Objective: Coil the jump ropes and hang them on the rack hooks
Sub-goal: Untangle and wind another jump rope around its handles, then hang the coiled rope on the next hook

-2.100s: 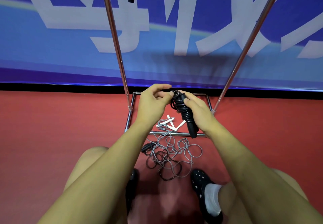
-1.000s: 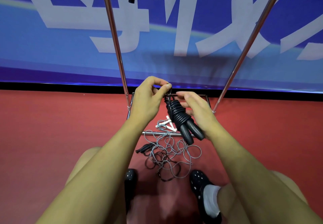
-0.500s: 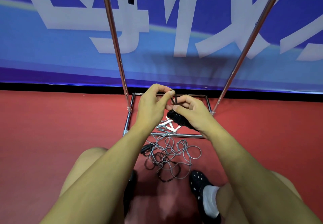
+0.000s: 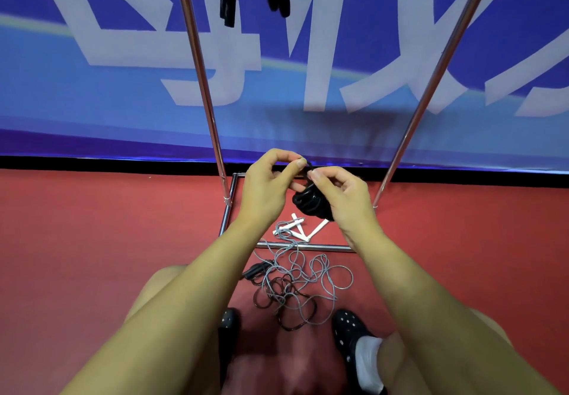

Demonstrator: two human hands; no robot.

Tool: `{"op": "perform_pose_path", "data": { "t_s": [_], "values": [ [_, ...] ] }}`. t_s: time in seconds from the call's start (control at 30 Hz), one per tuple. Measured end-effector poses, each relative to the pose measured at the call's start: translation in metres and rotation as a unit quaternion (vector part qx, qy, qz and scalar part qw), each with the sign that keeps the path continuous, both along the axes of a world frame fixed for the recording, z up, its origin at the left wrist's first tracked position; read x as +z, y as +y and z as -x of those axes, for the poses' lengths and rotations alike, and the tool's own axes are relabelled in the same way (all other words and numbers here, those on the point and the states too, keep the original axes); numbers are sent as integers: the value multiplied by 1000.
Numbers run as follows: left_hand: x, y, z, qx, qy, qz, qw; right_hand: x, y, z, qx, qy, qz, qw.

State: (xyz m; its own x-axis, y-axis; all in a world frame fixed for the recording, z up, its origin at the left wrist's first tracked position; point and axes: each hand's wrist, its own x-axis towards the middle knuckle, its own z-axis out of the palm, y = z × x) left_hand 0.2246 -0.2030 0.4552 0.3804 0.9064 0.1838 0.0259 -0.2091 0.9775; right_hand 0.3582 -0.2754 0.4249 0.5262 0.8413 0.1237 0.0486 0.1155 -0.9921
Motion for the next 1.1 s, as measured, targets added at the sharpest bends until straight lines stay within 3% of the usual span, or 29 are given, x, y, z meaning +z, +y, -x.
{"op": "perform_pose_path", "data": {
  "t_s": [0.23,0.63,1.1],
  "values": [
    [62,6,-14,29,-16,9,999,68,17,0,-77,1,-57,995],
    [224,47,-52,-26,-92,-3,995,241,66,-30,-89,-20,-134,987],
    [278,143,-116,36,-124,25,991,307,171,-88,-142,-149,-76,976]
  ]
}}
